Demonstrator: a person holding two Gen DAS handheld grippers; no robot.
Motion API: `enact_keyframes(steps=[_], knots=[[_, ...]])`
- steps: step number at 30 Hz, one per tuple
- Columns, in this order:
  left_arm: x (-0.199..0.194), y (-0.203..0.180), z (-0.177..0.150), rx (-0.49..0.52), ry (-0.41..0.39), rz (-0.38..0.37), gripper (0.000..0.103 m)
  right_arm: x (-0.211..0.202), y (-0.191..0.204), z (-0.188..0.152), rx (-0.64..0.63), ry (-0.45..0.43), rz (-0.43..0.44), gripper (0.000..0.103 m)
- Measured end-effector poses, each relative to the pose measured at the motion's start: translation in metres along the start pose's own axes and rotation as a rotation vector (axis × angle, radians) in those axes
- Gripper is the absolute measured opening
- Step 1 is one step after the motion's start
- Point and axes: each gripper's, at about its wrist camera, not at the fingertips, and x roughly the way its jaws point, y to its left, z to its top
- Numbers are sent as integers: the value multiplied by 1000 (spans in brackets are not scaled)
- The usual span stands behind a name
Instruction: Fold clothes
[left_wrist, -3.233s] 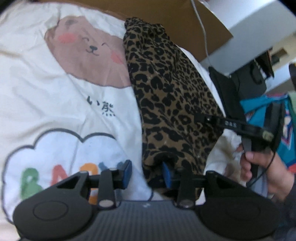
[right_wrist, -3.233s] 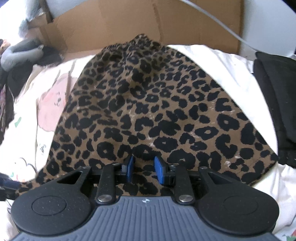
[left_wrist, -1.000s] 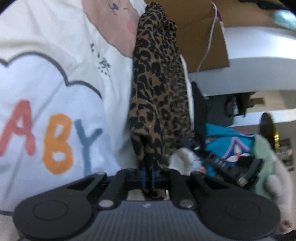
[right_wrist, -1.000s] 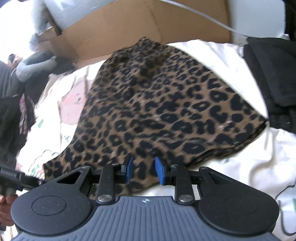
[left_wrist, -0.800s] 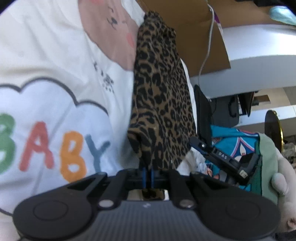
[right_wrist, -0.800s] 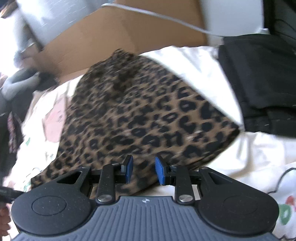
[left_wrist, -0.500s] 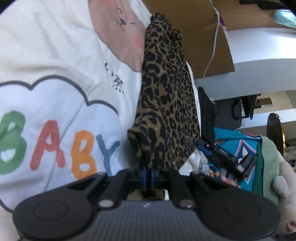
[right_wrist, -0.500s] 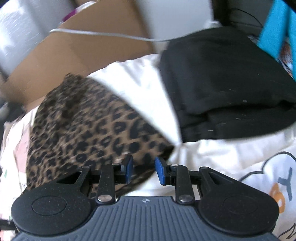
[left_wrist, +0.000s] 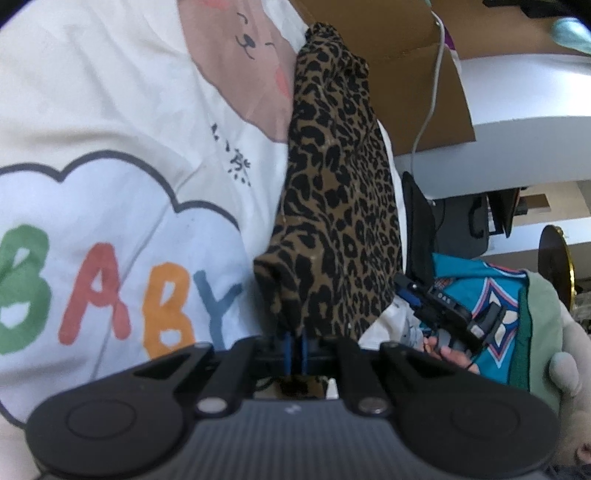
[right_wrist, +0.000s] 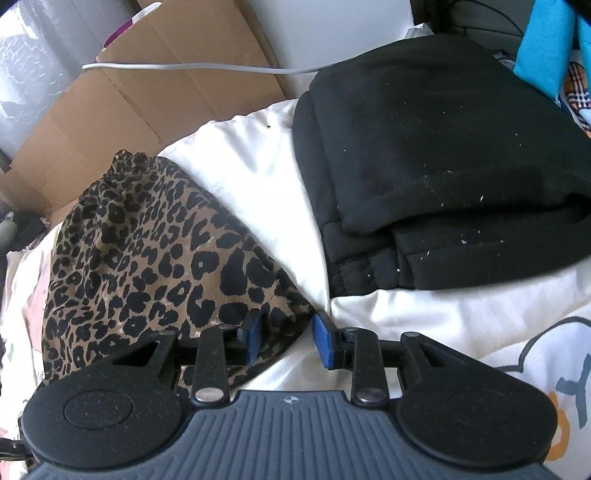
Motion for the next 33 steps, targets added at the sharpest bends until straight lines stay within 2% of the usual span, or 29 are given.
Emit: enact_keyframes(steps=[9,14,17,20,23,25,27,33], knots=[[6,0,-1,16,20,20,7,8,-6,8,-22,-3,40,42],[5,2,-3,4,16,12,6,10,-10,11,20,0,69,43],[6,4,-5,-12,8,-3,10,9,-23,10,143,9,110,32],[8,6,-5,-25,1,-16,13,12,-38,13,269,31,160,33],[11,8,-5,-43,-3,-30,11,14,-38,15,238,40,171,31],[12,9,-5,-53,-5,-35,9,12,-35,16,215,42,175,14],[11,10,-6,-68,-9,-30,6,11,-35,17,220,46,185,9],[3,-5,7,-17,25,26,5,1,-31,19,293,45,176,6]])
